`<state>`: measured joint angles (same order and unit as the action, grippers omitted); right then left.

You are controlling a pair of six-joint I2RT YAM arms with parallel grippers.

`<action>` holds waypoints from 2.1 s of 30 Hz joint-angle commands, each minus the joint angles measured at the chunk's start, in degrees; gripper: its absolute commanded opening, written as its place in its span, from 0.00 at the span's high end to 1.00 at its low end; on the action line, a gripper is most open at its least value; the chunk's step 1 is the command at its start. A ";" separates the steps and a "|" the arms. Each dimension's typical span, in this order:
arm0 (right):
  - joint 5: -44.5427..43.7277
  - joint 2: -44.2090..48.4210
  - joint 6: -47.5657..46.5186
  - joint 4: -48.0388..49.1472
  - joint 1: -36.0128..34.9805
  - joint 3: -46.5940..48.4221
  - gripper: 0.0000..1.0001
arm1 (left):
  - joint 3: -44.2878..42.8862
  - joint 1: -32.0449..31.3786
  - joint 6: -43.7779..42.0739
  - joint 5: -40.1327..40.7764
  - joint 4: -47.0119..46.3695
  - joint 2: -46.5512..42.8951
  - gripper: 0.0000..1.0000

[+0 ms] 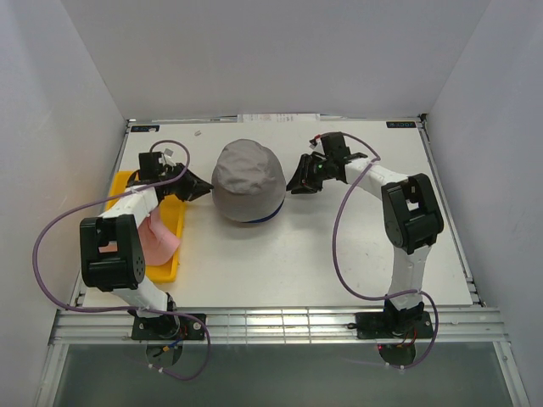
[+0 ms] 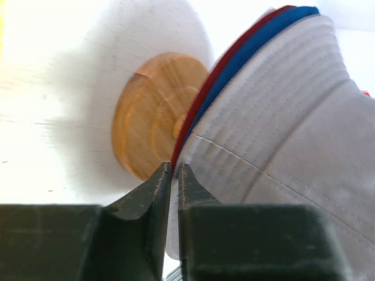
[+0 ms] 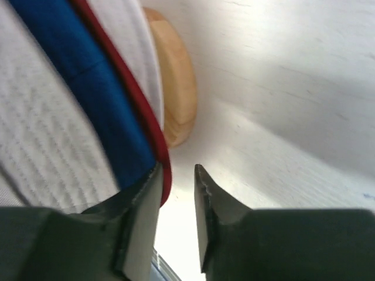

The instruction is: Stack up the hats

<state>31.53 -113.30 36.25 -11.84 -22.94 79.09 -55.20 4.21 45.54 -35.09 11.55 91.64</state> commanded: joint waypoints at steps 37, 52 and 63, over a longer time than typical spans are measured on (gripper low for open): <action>1.96 30.32 -3.11 5.33 -4.13 -21.16 0.33 | -13.62 0.54 -9.60 59.88 44.43 -26.52 0.37; 2.40 30.15 -4.87 5.95 -4.48 -23.28 0.33 | -6.60 0.63 -7.48 50.56 37.93 -21.41 0.34; 2.92 29.01 -4.70 6.30 -4.48 -23.02 0.33 | -3.95 0.63 -8.36 50.65 35.91 -18.95 0.42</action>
<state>33.26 -84.47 32.53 -7.49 -27.40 56.34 -59.44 4.64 37.89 15.44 48.84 73.10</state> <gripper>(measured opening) 0.674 0.595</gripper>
